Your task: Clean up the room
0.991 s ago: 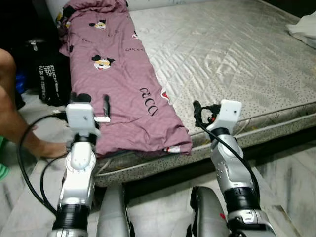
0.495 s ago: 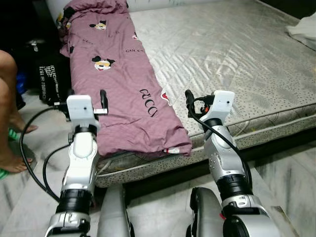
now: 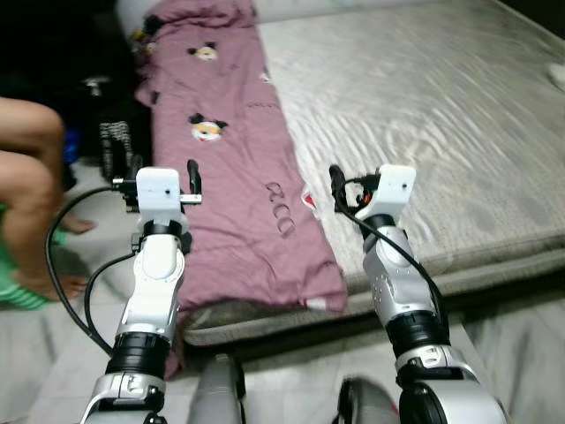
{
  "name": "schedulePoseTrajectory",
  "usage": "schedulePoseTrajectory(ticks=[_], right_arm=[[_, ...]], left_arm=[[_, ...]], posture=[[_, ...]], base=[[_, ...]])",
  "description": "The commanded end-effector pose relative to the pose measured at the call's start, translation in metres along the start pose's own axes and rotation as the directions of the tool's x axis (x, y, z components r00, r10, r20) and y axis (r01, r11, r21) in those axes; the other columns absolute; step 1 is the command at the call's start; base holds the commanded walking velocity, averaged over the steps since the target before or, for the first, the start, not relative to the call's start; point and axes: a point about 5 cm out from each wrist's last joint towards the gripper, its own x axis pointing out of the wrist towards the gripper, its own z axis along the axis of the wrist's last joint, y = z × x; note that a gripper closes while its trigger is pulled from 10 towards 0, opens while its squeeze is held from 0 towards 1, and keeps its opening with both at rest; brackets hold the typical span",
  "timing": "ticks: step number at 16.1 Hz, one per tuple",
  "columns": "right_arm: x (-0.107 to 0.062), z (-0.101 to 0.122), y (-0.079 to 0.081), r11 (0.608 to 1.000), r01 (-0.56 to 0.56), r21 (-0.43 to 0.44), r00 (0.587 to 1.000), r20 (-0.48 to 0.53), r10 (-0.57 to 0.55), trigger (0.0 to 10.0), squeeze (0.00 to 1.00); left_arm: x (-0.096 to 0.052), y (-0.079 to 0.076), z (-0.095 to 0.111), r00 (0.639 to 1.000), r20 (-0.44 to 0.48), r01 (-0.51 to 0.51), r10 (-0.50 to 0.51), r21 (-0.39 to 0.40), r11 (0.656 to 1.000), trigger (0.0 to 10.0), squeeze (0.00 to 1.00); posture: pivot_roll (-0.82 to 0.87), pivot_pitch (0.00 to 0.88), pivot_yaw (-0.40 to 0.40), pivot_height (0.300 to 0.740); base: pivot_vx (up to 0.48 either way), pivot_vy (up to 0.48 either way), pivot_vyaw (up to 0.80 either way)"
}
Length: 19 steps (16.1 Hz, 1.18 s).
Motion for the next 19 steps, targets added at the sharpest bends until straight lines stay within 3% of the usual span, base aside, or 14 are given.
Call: schedulePoseTrajectory(ticks=[1, 6, 10, 19], right_arm=[[0.0020, 0.0001, 0.0049, 1.000, -0.018, 0.003, 1.000, 0.003, 0.018, 10.0, 0.00], [0.0051, -0.0003, 0.0084, 0.999, -0.034, -0.012, 0.999, -0.001, 0.034, 10.0, 0.00], [0.0033, -0.0008, 0.0064, 0.999, -0.027, -0.017, 1.000, 0.004, 0.027, 10.0, 0.00], [-0.0003, -0.0039, 0.0005, 0.998, 0.006, -0.067, 1.000, -0.010, -0.006, 10.0, 0.00]], left_arm=[[0.0002, -0.0006, -0.0038, 1.000, -0.018, 0.011, -0.010, 0.020, 1.000, 10.0, 0.00], [0.0013, -0.0019, -0.0055, 1.000, -0.016, 0.017, -0.016, 0.035, 0.999, 10.0, 0.00], [0.0013, 0.0038, -0.0137, 0.997, -0.075, -0.015, 0.012, -0.048, 0.999, 10.0, 0.00], [0.0006, -0.0046, -0.0120, 0.997, -0.071, 0.038, -0.043, -0.064, 0.997, 10.0, 0.00]], posture=[[0.06, 0.000, 0.030, 0.740], [0.07, 0.000, 0.019, 0.740], [0.05, 0.000, 0.029, 0.740], [0.04, 0.000, 0.020, 0.740]], base=[[0.000, 0.000, 0.00], [0.000, 0.000, 0.00], [0.000, 0.000, 0.00], [0.000, 0.000, 0.00]])
